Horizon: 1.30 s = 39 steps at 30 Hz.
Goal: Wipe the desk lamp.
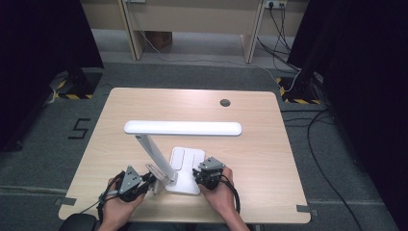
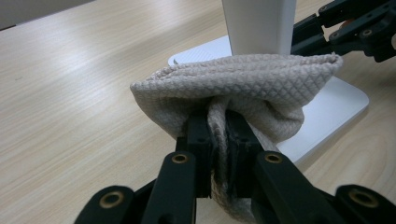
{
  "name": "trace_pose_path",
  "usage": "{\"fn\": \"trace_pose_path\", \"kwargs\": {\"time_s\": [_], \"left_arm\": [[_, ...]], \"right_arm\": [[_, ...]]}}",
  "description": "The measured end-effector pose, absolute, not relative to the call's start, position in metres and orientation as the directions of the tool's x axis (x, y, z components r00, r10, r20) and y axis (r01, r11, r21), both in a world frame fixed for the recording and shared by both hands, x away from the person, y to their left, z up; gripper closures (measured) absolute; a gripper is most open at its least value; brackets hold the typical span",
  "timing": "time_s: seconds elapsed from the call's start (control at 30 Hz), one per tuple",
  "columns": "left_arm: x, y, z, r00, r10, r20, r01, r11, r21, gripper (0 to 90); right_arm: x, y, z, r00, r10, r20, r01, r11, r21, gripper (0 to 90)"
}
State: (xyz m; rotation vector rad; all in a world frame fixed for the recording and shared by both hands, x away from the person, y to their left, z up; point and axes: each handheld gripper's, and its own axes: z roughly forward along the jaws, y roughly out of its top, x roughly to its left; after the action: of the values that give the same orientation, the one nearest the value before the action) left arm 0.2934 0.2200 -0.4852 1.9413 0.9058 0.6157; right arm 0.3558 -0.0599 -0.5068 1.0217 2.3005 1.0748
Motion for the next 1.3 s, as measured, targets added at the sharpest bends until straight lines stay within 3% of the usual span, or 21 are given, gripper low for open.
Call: {"fn": "trace_pose_path", "kwargs": {"time_s": [0.17, 0.5, 0.8, 1.3], "left_arm": [[0.291, 0.220, -0.483, 0.617, 0.784, 0.069, 0.346, -0.349, 0.871, 82.0], [0.288, 0.217, -0.483, 0.634, 0.770, 0.077, 0.336, -0.364, 0.869, 81.9], [0.287, 0.213, -0.483, 0.640, 0.764, 0.083, 0.328, -0.369, 0.869, 81.8], [0.284, 0.209, -0.483, 0.650, 0.755, 0.086, 0.319, -0.373, 0.871, 81.6]], "right_arm": [[0.346, -0.056, -0.495, -0.672, 0.741, -0.014, 0.427, 0.403, 0.809, 55.3], [0.314, -0.028, -0.479, -0.820, 0.564, 0.094, 0.363, 0.388, 0.847, 50.5], [0.303, -0.008, -0.471, -0.875, 0.480, 0.062, 0.287, 0.410, 0.866, 44.1], [0.305, -0.001, -0.473, -0.856, 0.517, -0.031, 0.222, 0.422, 0.879, 69.2]]}}
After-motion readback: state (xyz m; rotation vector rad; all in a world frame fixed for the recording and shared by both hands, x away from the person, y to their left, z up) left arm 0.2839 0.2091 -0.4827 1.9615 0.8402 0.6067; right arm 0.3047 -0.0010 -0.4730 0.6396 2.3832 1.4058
